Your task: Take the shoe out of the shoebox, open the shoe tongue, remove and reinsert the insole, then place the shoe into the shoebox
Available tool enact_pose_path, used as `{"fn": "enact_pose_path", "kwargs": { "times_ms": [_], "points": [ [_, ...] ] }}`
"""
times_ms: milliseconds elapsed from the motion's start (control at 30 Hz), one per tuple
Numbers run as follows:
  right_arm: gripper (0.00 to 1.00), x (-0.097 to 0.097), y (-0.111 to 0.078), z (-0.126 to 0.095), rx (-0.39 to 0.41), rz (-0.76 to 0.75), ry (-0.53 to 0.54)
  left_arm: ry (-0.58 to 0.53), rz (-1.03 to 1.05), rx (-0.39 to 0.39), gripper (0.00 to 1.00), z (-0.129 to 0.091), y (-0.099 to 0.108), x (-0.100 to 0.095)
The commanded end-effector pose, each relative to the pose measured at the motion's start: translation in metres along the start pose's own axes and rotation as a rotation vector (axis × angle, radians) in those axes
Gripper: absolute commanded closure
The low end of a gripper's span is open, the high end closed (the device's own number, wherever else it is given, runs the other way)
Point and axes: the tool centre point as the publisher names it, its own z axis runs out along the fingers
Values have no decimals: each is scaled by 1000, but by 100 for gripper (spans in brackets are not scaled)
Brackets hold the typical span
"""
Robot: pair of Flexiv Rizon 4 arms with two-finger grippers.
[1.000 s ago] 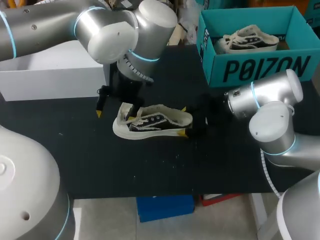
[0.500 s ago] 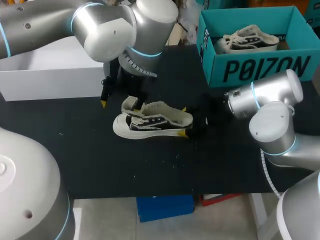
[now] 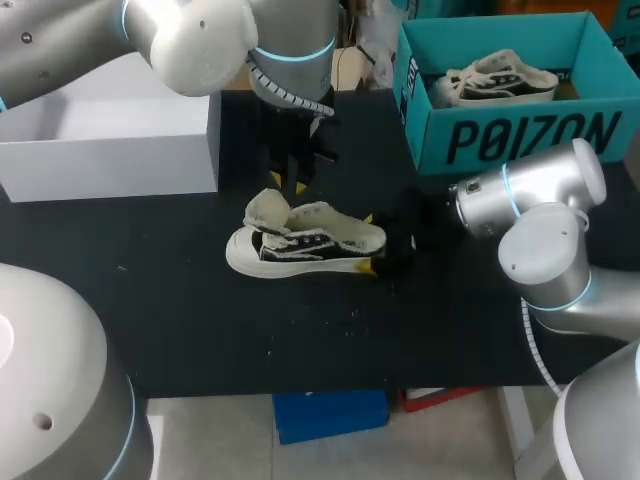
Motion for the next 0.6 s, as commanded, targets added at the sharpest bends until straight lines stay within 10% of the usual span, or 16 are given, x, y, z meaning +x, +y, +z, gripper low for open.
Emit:
{"fn": "enact_pose_path", "kwargs": {
  "times_ms": [33,600],
  "points": [
    [100,-1,-2,3,1,1,-1,491,960,5,100,5,-12,-1],
    [100,-1,-2,3,1,1,-1,569,1112,7,100,5,-12,-1]
  ]
}}
